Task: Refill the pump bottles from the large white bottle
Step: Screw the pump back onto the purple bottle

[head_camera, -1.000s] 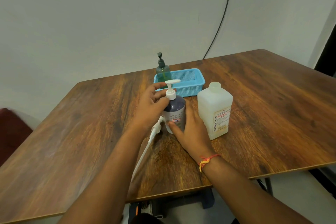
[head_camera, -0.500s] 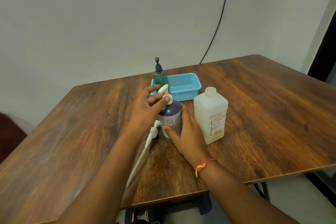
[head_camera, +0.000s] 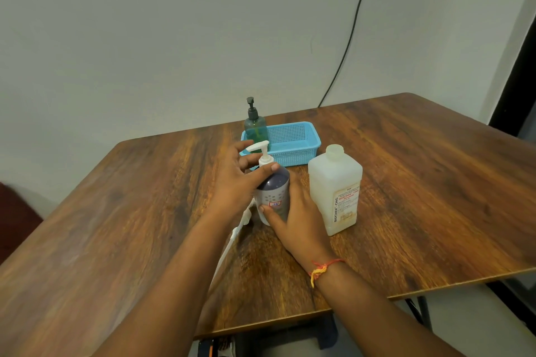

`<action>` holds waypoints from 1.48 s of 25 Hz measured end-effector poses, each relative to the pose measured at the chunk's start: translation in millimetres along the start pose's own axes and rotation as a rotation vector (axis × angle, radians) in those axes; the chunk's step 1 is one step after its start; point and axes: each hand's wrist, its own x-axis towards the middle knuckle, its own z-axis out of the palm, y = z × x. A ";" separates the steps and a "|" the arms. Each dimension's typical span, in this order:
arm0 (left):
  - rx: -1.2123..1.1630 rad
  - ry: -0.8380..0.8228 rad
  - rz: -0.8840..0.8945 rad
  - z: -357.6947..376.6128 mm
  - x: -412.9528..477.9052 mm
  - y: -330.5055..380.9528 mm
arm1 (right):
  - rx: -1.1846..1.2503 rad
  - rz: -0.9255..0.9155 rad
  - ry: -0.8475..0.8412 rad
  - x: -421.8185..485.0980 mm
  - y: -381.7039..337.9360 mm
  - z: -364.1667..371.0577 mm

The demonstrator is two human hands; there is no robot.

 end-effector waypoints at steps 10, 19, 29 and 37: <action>0.049 -0.090 0.004 -5.6 -3.9 0.9 | -0.015 0.033 -0.012 0.5 -0.7 0.8; 0.198 -0.039 -0.006 -6.6 -13.3 -7.1 | 0.021 0.151 -0.076 -0.3 3.2 0.3; 0.169 0.264 0.058 -14.3 104.0 41.7 | -0.098 0.249 -0.161 4.4 4.7 4.5; 0.322 0.214 -0.087 2.7 138.4 -10.0 | -0.119 0.214 -0.159 0.8 5.3 4.9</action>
